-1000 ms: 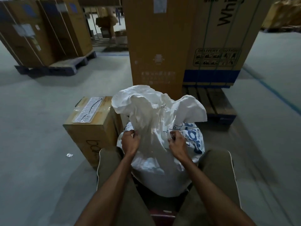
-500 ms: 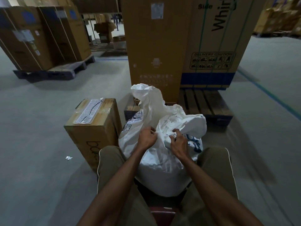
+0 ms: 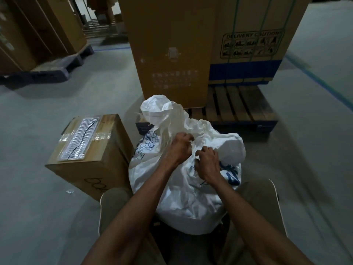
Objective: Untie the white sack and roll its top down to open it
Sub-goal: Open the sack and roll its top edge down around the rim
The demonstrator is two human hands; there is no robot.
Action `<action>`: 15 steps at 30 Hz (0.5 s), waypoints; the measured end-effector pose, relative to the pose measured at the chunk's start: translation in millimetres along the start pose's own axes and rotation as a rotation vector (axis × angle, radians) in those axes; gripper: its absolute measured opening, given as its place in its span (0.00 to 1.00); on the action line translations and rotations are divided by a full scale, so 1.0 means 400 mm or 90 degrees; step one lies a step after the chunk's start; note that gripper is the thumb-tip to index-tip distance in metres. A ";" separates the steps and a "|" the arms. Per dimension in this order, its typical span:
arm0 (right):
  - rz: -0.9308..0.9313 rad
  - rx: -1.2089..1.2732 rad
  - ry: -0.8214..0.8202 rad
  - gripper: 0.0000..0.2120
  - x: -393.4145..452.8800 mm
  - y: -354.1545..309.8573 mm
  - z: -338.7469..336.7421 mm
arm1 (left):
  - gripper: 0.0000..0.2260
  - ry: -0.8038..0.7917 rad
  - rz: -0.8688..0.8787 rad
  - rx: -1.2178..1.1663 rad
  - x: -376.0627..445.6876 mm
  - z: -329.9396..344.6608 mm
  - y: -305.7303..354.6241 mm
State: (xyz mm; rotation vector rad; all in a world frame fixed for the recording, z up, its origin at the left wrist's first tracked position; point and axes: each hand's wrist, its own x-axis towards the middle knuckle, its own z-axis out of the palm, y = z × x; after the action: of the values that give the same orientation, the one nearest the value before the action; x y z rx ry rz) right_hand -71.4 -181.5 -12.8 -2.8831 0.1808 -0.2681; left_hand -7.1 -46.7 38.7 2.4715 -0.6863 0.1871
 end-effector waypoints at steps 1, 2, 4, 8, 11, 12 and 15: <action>0.008 0.012 -0.001 0.08 0.000 0.010 0.015 | 0.15 -0.015 0.051 0.047 0.029 0.014 -0.005; 0.015 0.023 -0.003 0.08 -0.003 0.022 0.032 | 0.17 -0.035 0.110 0.102 0.059 0.031 -0.012; 0.023 0.030 -0.009 0.08 -0.013 0.046 0.060 | 0.24 -0.082 0.169 0.225 0.105 0.052 -0.013; 0.012 0.019 -0.026 0.09 -0.030 0.082 0.084 | 0.36 -0.156 -0.028 0.349 0.151 0.069 -0.013; 0.007 0.043 -0.041 0.16 -0.029 0.086 0.067 | 0.30 -0.132 -0.073 0.403 0.144 0.072 -0.032; 0.004 0.046 -0.036 0.19 -0.026 0.083 0.058 | 0.24 -0.135 -0.061 0.394 0.134 0.064 -0.028; -0.011 0.055 0.035 0.24 -0.018 0.061 0.009 | 0.11 -0.160 -0.050 0.317 0.089 0.022 -0.004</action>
State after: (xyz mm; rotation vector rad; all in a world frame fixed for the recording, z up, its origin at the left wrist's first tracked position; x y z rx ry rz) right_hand -80.2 -203.2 -23.7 -2.7948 0.1499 -0.3504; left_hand 24.2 -66.0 40.3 3.0309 -0.7097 0.0136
